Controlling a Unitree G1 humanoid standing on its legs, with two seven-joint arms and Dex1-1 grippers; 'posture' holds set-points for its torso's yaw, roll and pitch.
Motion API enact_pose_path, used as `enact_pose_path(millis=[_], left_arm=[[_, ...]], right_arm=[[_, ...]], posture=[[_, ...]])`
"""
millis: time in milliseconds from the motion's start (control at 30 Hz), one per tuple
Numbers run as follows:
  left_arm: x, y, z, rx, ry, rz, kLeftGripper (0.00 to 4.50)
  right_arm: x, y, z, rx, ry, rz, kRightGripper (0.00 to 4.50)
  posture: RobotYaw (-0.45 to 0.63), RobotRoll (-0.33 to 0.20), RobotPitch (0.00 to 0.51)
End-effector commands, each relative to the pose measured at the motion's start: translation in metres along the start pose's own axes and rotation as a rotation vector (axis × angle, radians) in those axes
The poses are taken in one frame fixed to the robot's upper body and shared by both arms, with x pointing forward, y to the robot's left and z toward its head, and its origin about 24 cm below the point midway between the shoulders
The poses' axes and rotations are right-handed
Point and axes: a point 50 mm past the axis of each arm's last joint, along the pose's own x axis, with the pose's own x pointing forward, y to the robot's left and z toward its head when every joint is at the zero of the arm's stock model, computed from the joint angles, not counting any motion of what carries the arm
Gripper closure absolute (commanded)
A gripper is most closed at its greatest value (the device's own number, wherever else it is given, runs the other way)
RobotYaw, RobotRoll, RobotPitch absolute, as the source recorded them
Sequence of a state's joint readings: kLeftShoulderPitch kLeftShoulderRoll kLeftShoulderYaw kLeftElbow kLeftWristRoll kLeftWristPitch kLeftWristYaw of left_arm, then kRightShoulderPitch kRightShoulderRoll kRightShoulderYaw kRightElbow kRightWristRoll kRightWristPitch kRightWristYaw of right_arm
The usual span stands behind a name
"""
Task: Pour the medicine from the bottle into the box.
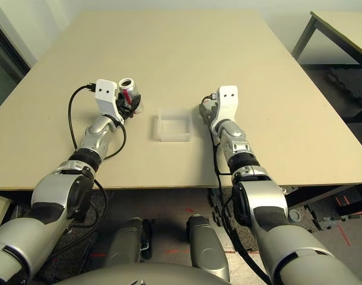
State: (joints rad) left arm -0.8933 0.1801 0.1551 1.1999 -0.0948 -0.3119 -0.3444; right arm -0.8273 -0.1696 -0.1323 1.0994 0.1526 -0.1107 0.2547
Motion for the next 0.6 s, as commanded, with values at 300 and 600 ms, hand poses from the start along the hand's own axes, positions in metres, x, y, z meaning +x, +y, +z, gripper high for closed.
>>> enact_pose_path(millis=[300, 600], left_arm=[[-0.002, 0.005, 0.000, 0.021, 0.008, -0.001, 1.83], [0.002, 0.014, 0.017, 0.042, -0.021, 0.003, 1.83]], right_arm=[[-0.002, -0.006, -0.002, -0.016, 0.023, 0.002, 0.00], [-0.001, -0.019, 0.035, -0.013, -0.099, 0.001, 0.00]], posture=[[-0.13, 0.000, 0.084], [-0.12, 0.000, 0.085]])
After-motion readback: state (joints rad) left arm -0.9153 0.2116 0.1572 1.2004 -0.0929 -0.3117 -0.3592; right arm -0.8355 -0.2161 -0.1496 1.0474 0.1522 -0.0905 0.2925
